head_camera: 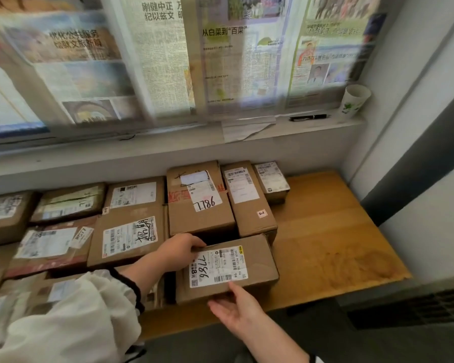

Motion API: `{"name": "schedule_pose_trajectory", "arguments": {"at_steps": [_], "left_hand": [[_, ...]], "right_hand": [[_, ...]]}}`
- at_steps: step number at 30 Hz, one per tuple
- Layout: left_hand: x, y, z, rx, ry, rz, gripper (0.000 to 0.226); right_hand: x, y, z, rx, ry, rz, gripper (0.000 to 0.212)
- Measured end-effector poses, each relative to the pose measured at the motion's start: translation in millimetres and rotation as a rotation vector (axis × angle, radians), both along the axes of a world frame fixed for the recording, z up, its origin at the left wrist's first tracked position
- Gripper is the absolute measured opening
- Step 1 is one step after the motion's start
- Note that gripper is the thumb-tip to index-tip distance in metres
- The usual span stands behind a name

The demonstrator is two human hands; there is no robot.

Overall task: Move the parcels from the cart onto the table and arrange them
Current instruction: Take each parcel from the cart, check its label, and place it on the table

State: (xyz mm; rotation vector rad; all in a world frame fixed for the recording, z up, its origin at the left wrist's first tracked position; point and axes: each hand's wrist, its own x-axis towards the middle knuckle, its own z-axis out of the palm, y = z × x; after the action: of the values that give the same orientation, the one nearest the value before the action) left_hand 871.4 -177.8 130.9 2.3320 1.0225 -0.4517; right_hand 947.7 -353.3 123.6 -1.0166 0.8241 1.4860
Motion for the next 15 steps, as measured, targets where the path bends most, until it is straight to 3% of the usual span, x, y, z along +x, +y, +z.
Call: {"name": "schedule_pose_trajectory", "arguments": {"at_steps": [7, 15], "left_hand": [[1.0, -1.7, -8.6, 0.067, -0.044, 0.021, 0.037], [-0.2, -0.6, -13.7, 0.103, -0.046, 0.034, 0.037]], "right_hand": [[5.0, -0.6, -6.2, 0.009, -0.024, 0.082, 0.015], [7.8, -0.3, -11.1, 0.031, -0.073, 0.169, 0.022]]}}
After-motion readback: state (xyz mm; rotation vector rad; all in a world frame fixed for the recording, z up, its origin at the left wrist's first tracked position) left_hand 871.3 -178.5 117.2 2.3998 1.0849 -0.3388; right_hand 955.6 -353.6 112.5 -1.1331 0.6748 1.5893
